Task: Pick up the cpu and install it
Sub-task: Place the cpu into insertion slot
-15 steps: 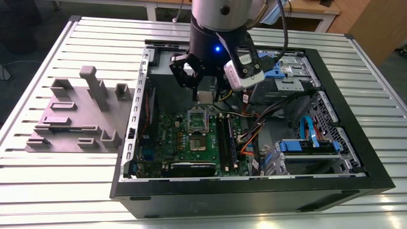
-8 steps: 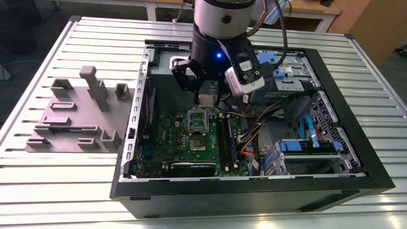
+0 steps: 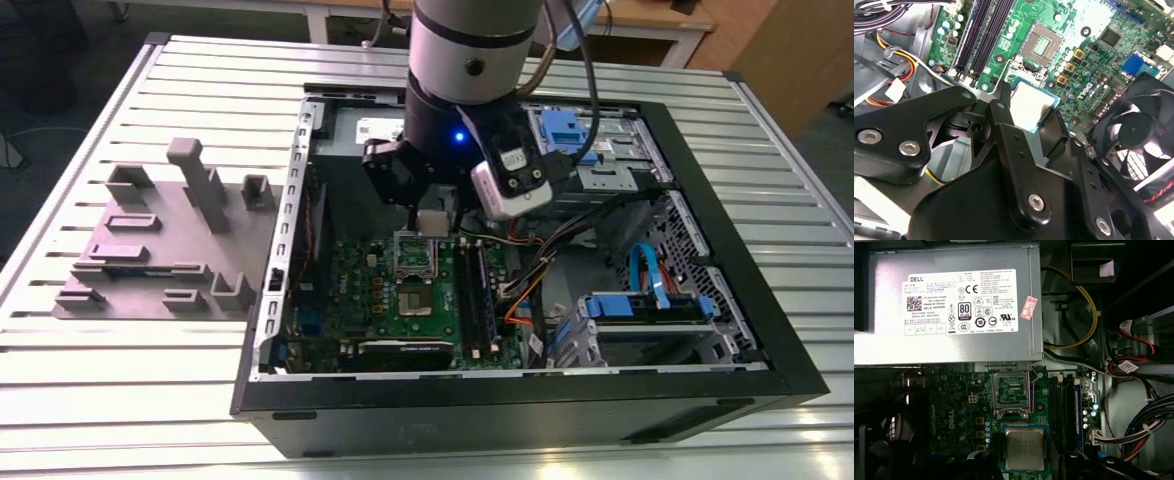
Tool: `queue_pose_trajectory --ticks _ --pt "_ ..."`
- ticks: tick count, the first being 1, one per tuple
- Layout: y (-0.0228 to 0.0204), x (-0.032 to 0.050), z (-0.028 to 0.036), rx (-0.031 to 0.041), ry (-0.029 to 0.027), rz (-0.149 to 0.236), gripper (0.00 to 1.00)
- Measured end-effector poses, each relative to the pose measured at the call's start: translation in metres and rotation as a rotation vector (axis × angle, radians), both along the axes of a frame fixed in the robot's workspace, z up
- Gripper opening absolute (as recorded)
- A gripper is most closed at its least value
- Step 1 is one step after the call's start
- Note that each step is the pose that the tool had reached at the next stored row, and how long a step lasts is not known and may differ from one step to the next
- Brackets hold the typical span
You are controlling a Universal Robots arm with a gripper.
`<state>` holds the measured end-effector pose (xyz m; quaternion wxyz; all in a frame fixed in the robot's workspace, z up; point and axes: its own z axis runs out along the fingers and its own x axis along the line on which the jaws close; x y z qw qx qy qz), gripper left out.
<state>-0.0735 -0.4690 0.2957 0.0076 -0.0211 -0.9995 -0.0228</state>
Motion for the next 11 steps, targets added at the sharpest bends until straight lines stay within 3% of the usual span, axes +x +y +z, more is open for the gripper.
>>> queue_pose_trajectory --ticks 3,11 --pt "0.0000 0.0001 -0.0048 -0.0001 0.0008 0.000 0.47" --pt "0.0000 0.0001 -0.0051 -0.0009 0.0009 0.000 0.47"
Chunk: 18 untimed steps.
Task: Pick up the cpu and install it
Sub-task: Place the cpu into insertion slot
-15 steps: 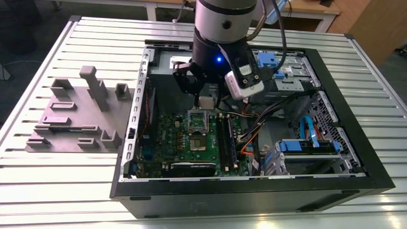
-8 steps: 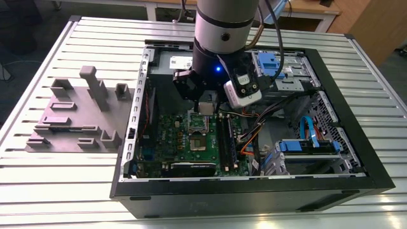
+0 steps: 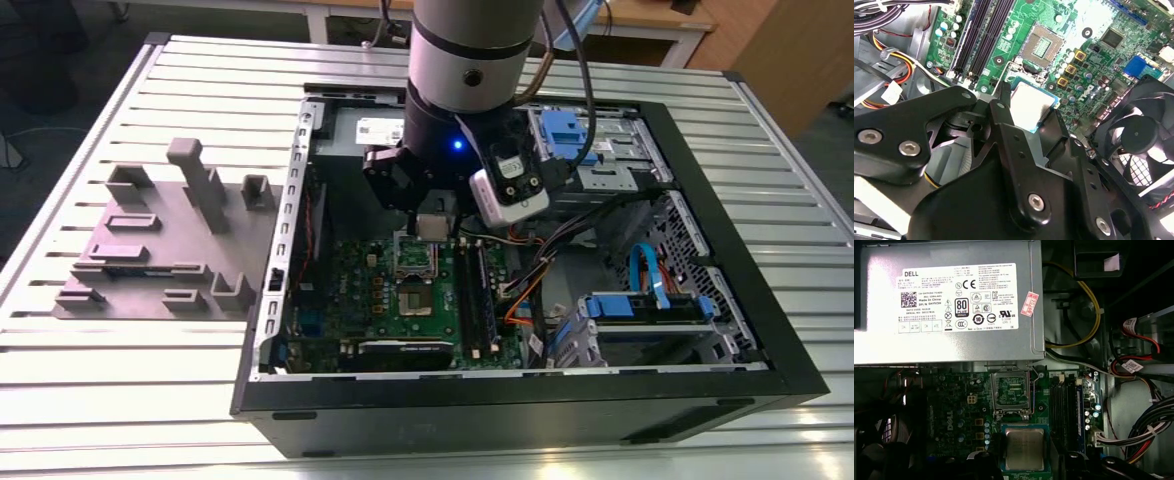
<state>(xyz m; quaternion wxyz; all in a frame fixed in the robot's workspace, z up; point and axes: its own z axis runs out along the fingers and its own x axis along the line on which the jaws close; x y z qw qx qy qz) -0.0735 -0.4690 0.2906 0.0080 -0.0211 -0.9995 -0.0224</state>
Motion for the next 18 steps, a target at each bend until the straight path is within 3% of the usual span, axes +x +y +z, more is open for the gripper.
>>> queue_pose_trajectory --ticks 9,13,15,16,18 --pt "0.0000 -0.0001 -0.0010 -0.0006 0.0001 0.001 0.47" --pt "-0.0007 -0.0001 -0.0083 -0.0008 0.0075 0.039 0.47" --pt "-0.0046 -0.0002 -0.0115 -0.0014 0.0119 0.048 0.47" --pt "-0.0090 -0.0001 -0.0129 -0.0008 0.0117 0.048 0.47" --pt "-0.0131 -0.0002 -0.0165 -0.0007 0.0117 0.048 0.47"
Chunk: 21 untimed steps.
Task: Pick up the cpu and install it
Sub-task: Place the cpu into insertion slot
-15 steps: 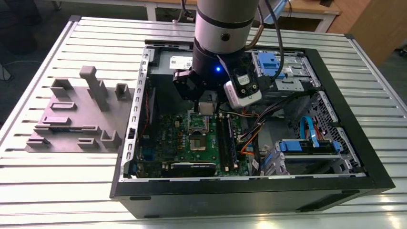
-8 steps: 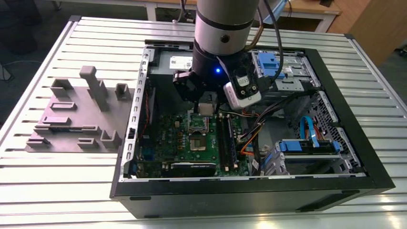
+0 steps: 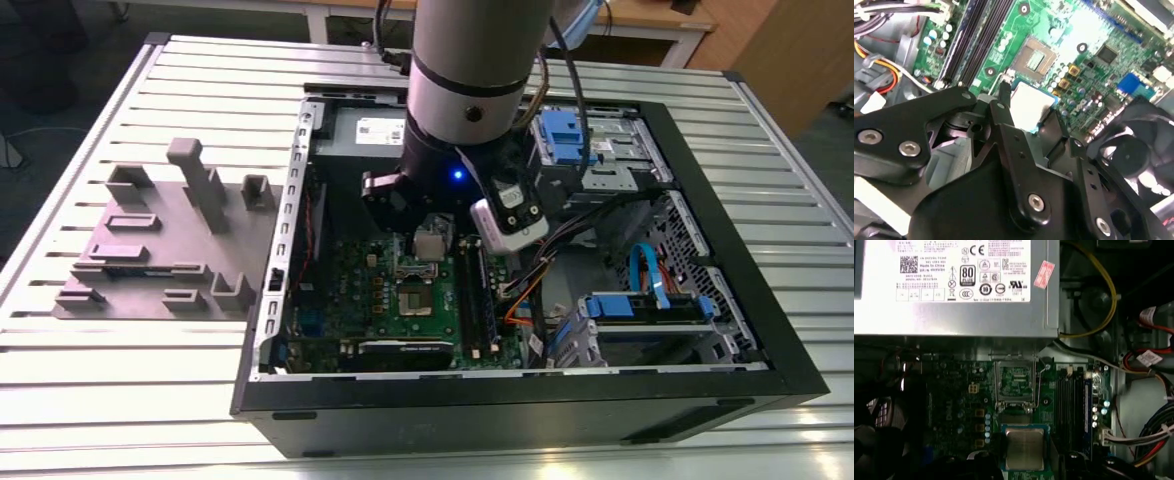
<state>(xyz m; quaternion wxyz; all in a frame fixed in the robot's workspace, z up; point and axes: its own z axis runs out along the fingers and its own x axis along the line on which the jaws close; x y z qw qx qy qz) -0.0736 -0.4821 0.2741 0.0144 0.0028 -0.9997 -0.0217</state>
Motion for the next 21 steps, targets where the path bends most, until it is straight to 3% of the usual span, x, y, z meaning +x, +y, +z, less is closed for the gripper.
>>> queue_pose_trajectory --ticks 8,13,15,17,18,21 --pt "-0.0018 0.0000 -0.0145 0.0000 0.0000 0.000 0.47" --pt "-0.0070 0.0000 -0.0218 -0.0041 -0.0001 0.000 0.47" --pt "-0.0084 0.0000 -0.0228 -0.0163 -0.0001 0.000 0.47" --pt "-0.0087 0.0000 -0.0231 -0.0398 -0.0001 0.000 0.47" --pt "-0.0087 0.0000 -0.0236 -0.0456 -0.0001 0.000 0.47" --pt "-0.0087 0.0000 -0.0282 -0.0462 0.0000 0.001 0.47"
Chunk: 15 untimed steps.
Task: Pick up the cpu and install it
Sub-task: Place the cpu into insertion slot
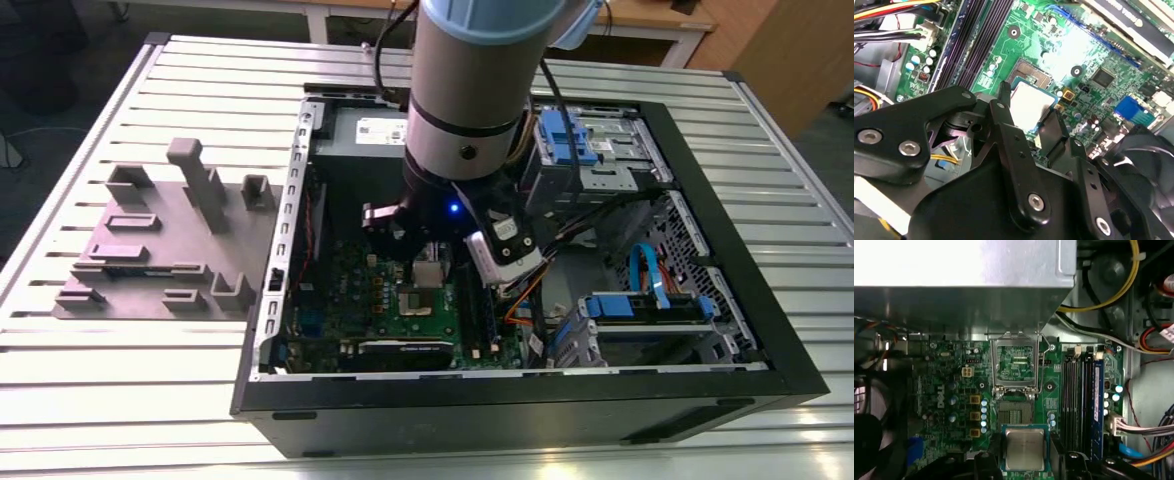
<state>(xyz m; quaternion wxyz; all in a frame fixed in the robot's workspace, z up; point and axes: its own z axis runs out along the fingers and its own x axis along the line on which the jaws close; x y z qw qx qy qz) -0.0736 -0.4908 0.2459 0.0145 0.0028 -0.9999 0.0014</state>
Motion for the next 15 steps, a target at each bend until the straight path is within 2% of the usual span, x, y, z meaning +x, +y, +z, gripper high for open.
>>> queue_pose_trajectory --ticks 11,15 --pt "-0.0001 -0.0032 -0.0201 0.0007 0.0000 0.001 0.47" --pt "-0.0003 -0.0038 -0.0273 0.0006 0.0000 0.018 0.47"
